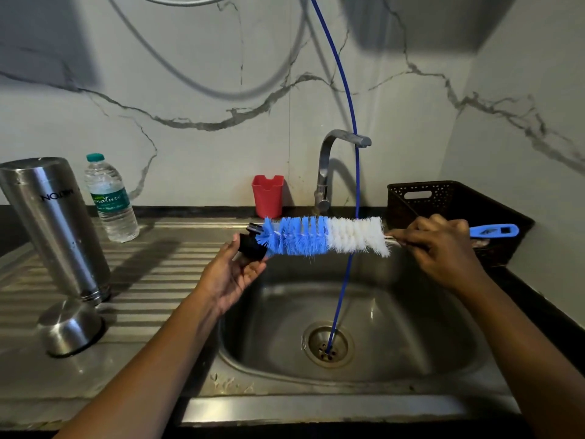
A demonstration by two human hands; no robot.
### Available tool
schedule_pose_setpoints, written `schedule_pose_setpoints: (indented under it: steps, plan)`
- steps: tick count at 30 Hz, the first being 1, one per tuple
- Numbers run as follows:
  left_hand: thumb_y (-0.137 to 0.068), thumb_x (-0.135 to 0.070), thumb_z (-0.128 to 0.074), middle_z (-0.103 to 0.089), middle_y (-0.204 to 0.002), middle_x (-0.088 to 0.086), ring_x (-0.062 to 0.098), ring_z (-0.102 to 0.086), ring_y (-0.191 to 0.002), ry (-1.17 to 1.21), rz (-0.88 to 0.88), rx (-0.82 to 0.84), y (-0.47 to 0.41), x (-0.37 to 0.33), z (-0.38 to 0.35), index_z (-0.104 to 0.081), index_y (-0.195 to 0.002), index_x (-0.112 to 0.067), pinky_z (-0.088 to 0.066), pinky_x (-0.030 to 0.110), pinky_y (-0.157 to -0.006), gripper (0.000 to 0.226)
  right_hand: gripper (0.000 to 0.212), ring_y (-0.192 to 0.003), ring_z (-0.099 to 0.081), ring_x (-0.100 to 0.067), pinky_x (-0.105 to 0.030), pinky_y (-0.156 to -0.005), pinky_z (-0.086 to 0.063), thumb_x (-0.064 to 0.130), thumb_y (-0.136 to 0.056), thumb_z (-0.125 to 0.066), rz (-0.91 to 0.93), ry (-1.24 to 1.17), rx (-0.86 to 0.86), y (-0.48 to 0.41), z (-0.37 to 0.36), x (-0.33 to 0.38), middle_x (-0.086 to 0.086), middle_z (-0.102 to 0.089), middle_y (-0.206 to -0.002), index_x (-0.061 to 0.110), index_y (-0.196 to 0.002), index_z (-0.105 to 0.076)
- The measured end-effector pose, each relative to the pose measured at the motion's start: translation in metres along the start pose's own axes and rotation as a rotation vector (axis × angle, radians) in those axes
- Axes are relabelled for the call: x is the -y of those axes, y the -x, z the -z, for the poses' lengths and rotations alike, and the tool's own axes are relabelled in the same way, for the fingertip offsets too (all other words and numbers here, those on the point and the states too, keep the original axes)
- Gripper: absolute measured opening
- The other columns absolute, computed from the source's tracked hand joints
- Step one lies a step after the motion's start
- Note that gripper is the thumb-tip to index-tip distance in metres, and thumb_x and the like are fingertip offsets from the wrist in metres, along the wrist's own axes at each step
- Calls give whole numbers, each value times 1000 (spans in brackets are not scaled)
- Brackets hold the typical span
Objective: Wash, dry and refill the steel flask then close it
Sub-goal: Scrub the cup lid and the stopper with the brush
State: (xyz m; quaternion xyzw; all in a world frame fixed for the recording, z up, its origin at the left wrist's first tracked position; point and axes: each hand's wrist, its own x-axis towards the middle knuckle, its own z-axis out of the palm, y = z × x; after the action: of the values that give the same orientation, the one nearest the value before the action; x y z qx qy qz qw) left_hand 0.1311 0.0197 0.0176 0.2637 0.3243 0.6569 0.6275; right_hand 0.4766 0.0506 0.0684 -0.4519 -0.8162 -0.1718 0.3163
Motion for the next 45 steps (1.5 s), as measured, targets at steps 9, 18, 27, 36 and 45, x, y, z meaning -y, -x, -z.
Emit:
schedule_pose_setpoints:
  steps: [9,18,27,36,45]
  plan:
    - [-63,-23,-72,-74,-85,1,14,-72,-76,-19,-127,37,4,1,-5,-60,-91,-13,-59,27,-62,33,25,-80,-54,-23,-34,-72,-23,13,-85,-64,-36,-104,31,1,0,0,6,-59,-79,23,-107,-71]
    - [-68,-22,-68,-71,-75,-5,8,-68,-68,43,-225,78,6,2,-9,-63,-80,-23,-57,24,-63,13,24,-82,-56,-23,-39,-77,-29,13,-86,-64,-61,-147,36,1,-1,1,5,-61,-79,24,-107,-71]
    - [-98,-37,-37,-71,-75,11,11,-64,-56,-47,-31,67,7,-2,-6,-60,-108,-7,-53,17,-49,40,31,-73,-54,-28,-36,-69,-24,15,-75,-56,66,83,-139,-2,6,-4,3,-61,-77,23,-99,-73]
    - [-92,-33,-51,-73,-85,11,13,-69,-67,-116,-32,24,2,6,-5,-61,-105,-9,-55,19,-53,29,40,-78,-44,-18,-30,-72,-13,27,-80,-39,67,69,-95,-2,5,-8,5,-59,-76,29,-105,-71]
    - [-82,-42,-49,-71,-76,4,10,-64,-58,-69,11,72,8,1,-10,-79,-80,-13,-48,16,-43,41,34,-81,-40,-13,-27,-70,-10,24,-82,-45,56,19,-89,-1,3,-9,7,-58,-80,26,-101,-72]
